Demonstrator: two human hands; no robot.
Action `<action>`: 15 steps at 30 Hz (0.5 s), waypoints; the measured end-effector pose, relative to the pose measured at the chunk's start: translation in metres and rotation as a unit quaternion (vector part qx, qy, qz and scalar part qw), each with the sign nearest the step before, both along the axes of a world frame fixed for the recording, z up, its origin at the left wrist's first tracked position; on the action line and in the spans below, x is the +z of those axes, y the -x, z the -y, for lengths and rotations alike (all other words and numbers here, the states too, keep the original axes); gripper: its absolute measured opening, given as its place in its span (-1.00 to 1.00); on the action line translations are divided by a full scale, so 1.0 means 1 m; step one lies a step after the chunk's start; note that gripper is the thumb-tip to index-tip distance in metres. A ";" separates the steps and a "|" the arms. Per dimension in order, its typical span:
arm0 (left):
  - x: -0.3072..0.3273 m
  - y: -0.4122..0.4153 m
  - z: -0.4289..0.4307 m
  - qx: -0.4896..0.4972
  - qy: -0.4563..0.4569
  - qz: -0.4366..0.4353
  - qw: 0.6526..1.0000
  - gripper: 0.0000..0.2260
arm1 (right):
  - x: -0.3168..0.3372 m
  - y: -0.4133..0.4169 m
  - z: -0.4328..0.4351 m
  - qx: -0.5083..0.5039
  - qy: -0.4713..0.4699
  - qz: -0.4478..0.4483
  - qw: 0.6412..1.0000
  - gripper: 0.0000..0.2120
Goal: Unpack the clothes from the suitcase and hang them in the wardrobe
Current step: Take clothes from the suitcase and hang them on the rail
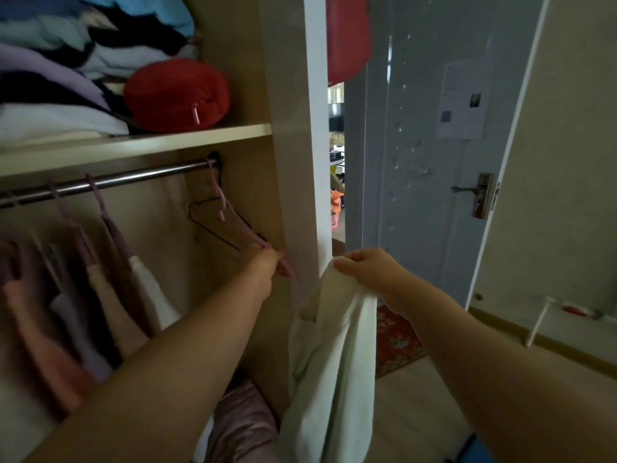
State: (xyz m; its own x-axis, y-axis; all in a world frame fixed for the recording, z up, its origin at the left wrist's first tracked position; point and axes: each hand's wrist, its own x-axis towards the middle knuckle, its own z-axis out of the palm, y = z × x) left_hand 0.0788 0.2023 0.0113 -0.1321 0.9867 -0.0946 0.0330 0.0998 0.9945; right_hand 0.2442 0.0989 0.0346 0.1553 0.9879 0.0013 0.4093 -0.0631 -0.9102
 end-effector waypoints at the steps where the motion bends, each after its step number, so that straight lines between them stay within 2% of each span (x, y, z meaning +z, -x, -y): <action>1: -0.003 -0.005 0.012 -0.026 0.019 -0.004 0.999 -0.87 | -0.002 -0.005 0.009 0.001 0.001 -0.005 1.000 -0.73; 3: -0.009 -0.014 0.033 -0.084 0.041 -0.013 0.996 -0.75 | -0.008 -0.010 0.022 0.006 0.006 0.002 1.000 -0.70; 7: -0.017 -0.043 0.084 -0.088 0.048 0.000 0.995 -0.92 | -0.032 -0.024 0.056 0.011 0.007 0.004 1.000 -0.72; 11: -0.025 -0.074 0.139 -0.090 0.037 -0.003 0.995 -0.82 | -0.057 -0.043 0.097 -0.011 -0.020 -0.017 1.000 -0.60; 13: -0.029 -0.086 0.160 -0.095 0.031 -0.024 0.995 -0.85 | -0.068 -0.053 0.114 -0.013 -0.038 0.011 0.999 -0.62; 15: -0.038 -0.099 0.176 -0.108 0.025 -0.039 0.993 -0.85 | -0.077 -0.065 0.131 -0.017 -0.049 0.080 0.995 -0.68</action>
